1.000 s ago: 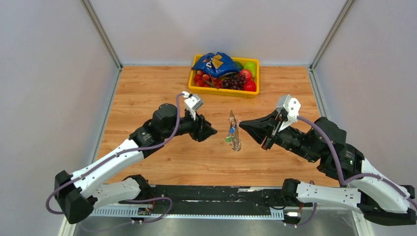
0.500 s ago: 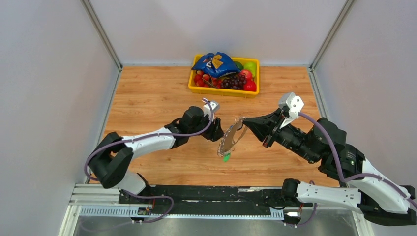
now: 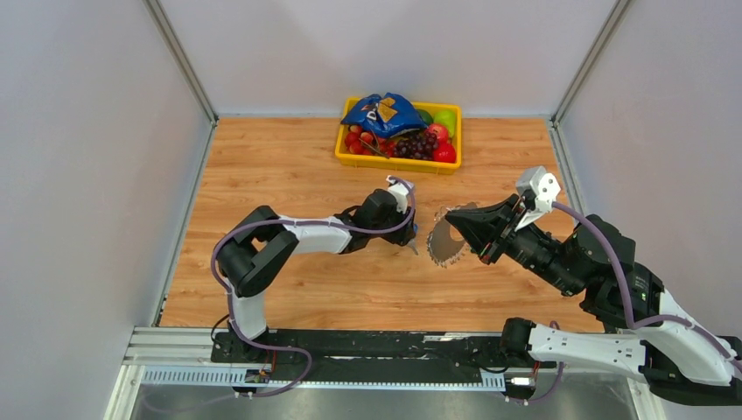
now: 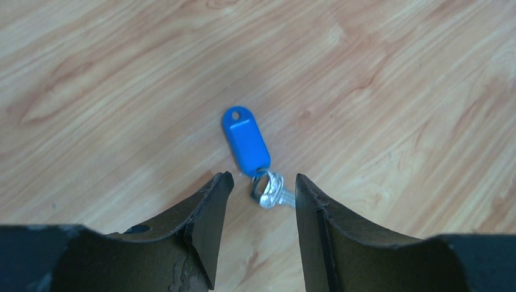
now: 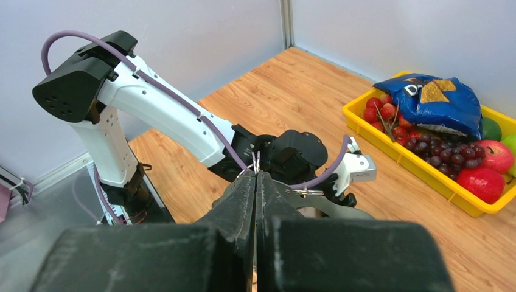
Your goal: Put the keys on the keyring
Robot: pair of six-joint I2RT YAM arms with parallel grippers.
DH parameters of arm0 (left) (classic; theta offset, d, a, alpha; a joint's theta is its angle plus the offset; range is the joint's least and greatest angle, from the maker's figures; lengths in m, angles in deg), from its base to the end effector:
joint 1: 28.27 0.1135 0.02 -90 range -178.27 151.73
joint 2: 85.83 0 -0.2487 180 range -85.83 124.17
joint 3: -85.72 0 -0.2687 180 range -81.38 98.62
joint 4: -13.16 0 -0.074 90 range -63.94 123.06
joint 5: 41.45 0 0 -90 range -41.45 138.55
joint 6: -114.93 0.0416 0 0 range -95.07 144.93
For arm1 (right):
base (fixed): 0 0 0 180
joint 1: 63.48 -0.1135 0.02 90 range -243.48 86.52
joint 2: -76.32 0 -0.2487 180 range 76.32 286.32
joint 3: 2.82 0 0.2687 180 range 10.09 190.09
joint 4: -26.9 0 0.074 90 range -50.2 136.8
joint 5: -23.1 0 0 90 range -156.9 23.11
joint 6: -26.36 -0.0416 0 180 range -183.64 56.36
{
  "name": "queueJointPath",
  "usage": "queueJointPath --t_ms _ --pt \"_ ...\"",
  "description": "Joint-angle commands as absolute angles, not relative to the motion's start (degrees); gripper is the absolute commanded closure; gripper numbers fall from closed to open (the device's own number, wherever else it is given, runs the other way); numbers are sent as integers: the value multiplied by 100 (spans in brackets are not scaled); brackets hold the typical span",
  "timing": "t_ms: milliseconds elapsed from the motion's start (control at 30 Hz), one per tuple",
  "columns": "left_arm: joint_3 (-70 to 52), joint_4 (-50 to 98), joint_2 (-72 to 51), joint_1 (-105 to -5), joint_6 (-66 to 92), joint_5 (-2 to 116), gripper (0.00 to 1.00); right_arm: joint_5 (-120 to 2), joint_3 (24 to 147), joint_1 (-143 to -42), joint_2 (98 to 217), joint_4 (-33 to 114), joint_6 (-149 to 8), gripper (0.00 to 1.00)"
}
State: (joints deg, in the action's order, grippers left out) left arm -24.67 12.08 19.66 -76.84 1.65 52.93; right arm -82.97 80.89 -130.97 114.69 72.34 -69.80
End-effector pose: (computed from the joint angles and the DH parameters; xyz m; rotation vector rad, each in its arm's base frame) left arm 0.2616 -0.3012 0.1298 0.5456 2.2228 -0.7728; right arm 0.0596 0.1137 0.4588 -0.6267 1.5023 0.7823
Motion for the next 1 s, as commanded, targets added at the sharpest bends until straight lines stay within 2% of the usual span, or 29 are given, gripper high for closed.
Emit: queueJointPath --t_ms 0,433,967 --pt "-1978 1313 2199 -7936 438 4590 47 -8403 8183 -13136 11413 7120 -7044 100" --pt "-1694 1873 2413 -8281 660 3709 53 -8460 8106 -13135 11336 7142 -6988 100" --pt "-1605 2024 2481 -8559 697 3462 55 -8351 8090 -13133 11307 7137 -7023 100"
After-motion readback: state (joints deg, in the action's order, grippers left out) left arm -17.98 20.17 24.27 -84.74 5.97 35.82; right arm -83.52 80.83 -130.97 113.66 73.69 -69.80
